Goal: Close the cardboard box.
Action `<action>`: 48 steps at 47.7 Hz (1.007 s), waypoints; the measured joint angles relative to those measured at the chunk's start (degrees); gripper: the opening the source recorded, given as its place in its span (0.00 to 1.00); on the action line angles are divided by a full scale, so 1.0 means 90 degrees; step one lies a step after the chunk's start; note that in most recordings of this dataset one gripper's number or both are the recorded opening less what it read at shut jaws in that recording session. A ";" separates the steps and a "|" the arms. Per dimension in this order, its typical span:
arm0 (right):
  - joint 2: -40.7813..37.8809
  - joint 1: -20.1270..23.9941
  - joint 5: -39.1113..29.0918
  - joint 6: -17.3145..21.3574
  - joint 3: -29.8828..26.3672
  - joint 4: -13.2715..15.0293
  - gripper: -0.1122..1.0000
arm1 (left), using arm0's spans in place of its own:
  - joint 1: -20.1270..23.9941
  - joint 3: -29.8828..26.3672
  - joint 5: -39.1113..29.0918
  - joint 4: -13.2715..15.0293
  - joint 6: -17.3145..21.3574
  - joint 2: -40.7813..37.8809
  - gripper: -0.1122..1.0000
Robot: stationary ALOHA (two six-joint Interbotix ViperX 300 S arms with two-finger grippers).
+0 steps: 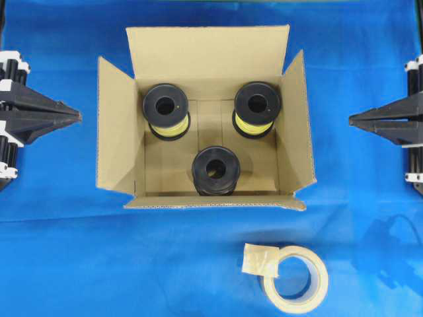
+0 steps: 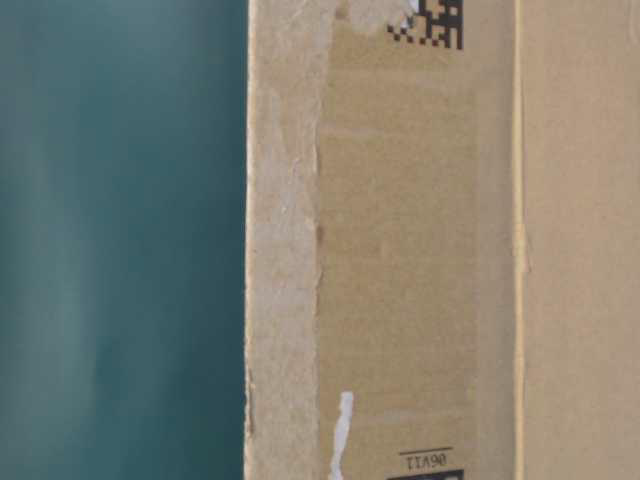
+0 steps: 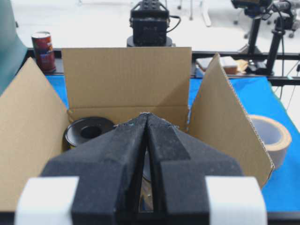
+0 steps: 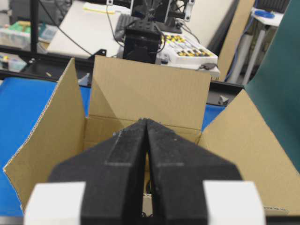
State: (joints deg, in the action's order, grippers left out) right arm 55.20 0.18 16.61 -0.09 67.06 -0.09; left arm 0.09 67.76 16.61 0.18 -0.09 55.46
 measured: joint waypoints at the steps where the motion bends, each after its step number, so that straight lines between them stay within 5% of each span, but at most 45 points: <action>1: -0.0010 -0.0010 0.0000 0.0000 -0.0010 0.0000 0.10 | 0.0010 0.0000 -0.0020 0.0010 0.0010 0.0000 0.10; 22: 0.0146 -0.0039 -0.1211 0.0049 0.0225 -0.0322 0.10 | 0.0000 0.0527 -0.0654 0.0186 -0.0049 -0.0049 0.10; 48: -0.1494 -0.0049 -0.0342 0.0049 0.0811 -0.0625 0.10 | -0.0078 0.1494 -0.0664 0.0205 -0.0293 -0.0059 0.10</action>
State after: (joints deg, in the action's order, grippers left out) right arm 41.75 -0.26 13.54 0.35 74.36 -5.71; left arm -0.62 81.21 10.63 2.02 -2.72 54.93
